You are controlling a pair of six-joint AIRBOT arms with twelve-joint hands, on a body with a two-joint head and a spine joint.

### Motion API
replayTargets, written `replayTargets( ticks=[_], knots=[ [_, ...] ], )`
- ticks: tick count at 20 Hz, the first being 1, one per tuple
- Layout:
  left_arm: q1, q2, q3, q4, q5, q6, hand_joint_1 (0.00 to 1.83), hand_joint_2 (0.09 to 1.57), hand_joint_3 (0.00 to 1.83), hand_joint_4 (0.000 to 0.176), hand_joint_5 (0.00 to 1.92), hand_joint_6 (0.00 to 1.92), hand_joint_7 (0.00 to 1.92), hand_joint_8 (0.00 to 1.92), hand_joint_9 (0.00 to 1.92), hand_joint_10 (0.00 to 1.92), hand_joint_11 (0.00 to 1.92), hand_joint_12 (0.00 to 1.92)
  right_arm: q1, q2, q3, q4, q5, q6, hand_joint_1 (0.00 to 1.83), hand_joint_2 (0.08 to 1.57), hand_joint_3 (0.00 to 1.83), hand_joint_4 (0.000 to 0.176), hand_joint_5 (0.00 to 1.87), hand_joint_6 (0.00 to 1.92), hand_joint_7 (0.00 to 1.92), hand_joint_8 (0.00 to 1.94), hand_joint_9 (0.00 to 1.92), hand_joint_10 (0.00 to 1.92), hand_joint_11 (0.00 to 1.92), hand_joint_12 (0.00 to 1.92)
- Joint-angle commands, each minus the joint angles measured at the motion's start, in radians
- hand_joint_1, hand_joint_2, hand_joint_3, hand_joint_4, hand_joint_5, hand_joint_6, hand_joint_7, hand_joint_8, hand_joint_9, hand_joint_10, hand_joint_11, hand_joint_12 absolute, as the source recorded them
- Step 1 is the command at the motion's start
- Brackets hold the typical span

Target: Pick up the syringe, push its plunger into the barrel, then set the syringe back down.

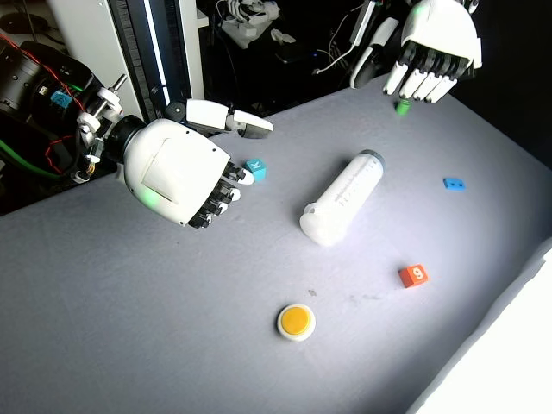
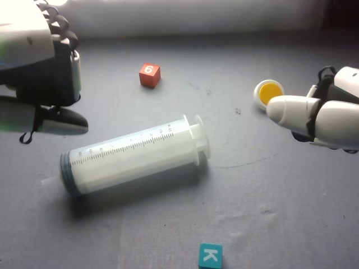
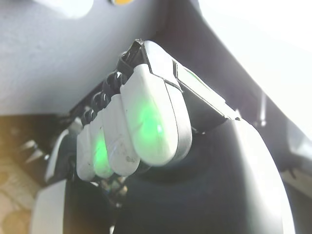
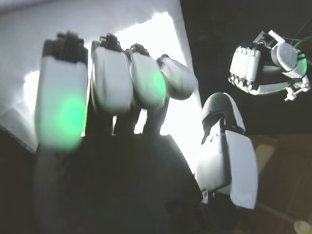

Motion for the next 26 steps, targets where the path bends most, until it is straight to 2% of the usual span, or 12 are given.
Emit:
replayTargets(
  ticks=[1, 2, 3, 5, 10, 12, 15, 17, 18, 24, 25, 26],
  knots=[
    [-0.019, 0.005, 0.013, -0.039, -0.121, 0.009, 1.33, 1.29, 0.00, 0.150, 1.58, 1.92, 1.69, 1.92, 1.77, 1.92, 1.84, 1.92, 0.011, 0.007, 0.001, -0.022, 0.053, -0.018, 1.16, 1.38, 0.02, 0.176, 1.55, 1.92, 1.75, 1.94, 1.84, 1.92, 1.92, 1.92],
    [-0.019, 0.005, 0.020, -0.022, -0.150, 0.012, 1.35, 1.29, 0.00, 0.156, 1.58, 1.92, 1.68, 1.92, 1.76, 1.92, 1.83, 1.92, 0.011, 0.009, 0.001, -0.022, 0.045, -0.025, 1.22, 1.38, 0.01, 0.176, 1.55, 1.92, 1.74, 1.94, 1.84, 1.92, 1.92, 1.92],
    [-0.019, 0.007, 0.026, -0.010, -0.174, 0.019, 1.34, 1.29, 0.00, 0.157, 1.58, 1.92, 1.68, 1.92, 1.76, 1.92, 1.82, 1.92, 0.011, 0.015, 0.001, -0.022, 0.043, -0.032, 1.15, 1.40, 0.03, 0.175, 1.55, 1.92, 1.74, 1.94, 1.83, 1.92, 1.92, 1.92],
    [-0.019, 0.008, 0.039, 0.007, -0.228, 0.020, 1.36, 1.29, 0.00, 0.155, 1.60, 1.92, 1.68, 1.92, 1.78, 1.92, 1.81, 1.92, 0.024, 0.038, 0.002, -0.022, 0.023, -0.076, 1.12, 1.41, 0.02, 0.155, 1.54, 1.92, 1.72, 1.94, 1.81, 1.92, 1.92, 1.92],
    [-0.011, 0.010, 0.081, 0.031, -0.376, 0.020, 1.28, 1.31, 0.01, 0.131, 1.59, 1.92, 1.67, 1.92, 1.74, 1.92, 1.77, 1.92, 0.036, 0.047, 0.024, -0.028, -0.018, -0.106, 1.08, 1.41, 0.01, 0.136, 1.52, 1.92, 1.70, 1.94, 1.78, 1.92, 1.92, 1.92],
    [-0.005, 0.011, 0.082, 0.087, -0.485, 0.035, 1.28, 1.30, 0.00, 0.130, 1.57, 1.92, 1.66, 1.92, 1.74, 1.92, 1.76, 1.92, 0.036, 0.056, 0.025, -0.029, -0.022, -0.120, 1.06, 1.43, 0.02, 0.138, 1.52, 1.92, 1.68, 1.94, 1.76, 1.92, 1.92, 1.92],
    [-0.004, 0.015, 0.061, 0.070, -0.445, 0.048, 1.30, 1.30, 0.00, 0.135, 1.57, 1.92, 1.65, 1.92, 1.72, 1.92, 1.75, 1.92, 0.042, 0.067, 0.029, -0.044, -0.022, -0.139, 1.07, 1.42, 0.01, 0.148, 1.51, 1.92, 1.68, 1.94, 1.76, 1.92, 1.92, 1.92],
    [0.003, 0.015, 0.059, 0.050, -0.460, 0.083, 1.28, 1.30, 0.00, 0.136, 1.57, 1.92, 1.64, 1.92, 1.71, 1.92, 1.73, 1.92, 0.046, 0.067, 0.029, -0.050, -0.021, -0.139, 1.05, 1.44, 0.01, 0.162, 1.51, 1.92, 1.69, 1.94, 1.78, 1.92, 1.92, 1.92],
    [0.011, 0.016, 0.058, 0.040, -0.466, 0.104, 1.29, 1.29, 0.00, 0.139, 1.57, 1.92, 1.64, 1.92, 1.71, 1.92, 1.73, 1.92, 0.051, 0.068, 0.029, -0.051, -0.020, -0.139, 1.09, 1.44, 0.01, 0.175, 1.50, 1.92, 1.68, 1.94, 1.78, 1.92, 1.92, 1.92],
    [0.030, 0.016, 0.047, 0.023, -0.515, 0.133, 1.29, 1.30, 0.00, 0.150, 1.56, 1.92, 1.63, 1.92, 1.70, 1.92, 1.72, 1.92, 0.086, 0.062, 0.050, -0.059, -0.026, -0.142, 1.10, 1.43, 0.00, 0.176, 1.49, 1.92, 1.65, 1.94, 1.74, 1.92, 1.91, 1.92],
    [0.030, 0.017, 0.044, 0.018, -0.514, 0.134, 1.27, 1.30, 0.00, 0.139, 1.57, 1.92, 1.64, 1.92, 1.72, 1.92, 1.74, 1.92, 0.094, 0.060, 0.053, -0.062, -0.035, -0.142, 1.13, 1.42, 0.00, 0.176, 1.49, 1.92, 1.65, 1.94, 1.74, 1.92, 1.91, 1.92],
    [0.029, 0.017, 0.042, 0.015, -0.511, 0.135, 1.27, 1.30, 0.00, 0.139, 1.57, 1.92, 1.64, 1.92, 1.72, 1.92, 1.74, 1.92, 0.102, 0.057, 0.057, -0.062, -0.046, -0.142, 1.13, 1.42, 0.00, 0.176, 1.49, 1.92, 1.65, 1.94, 1.74, 1.92, 1.91, 1.92]
  ],
)
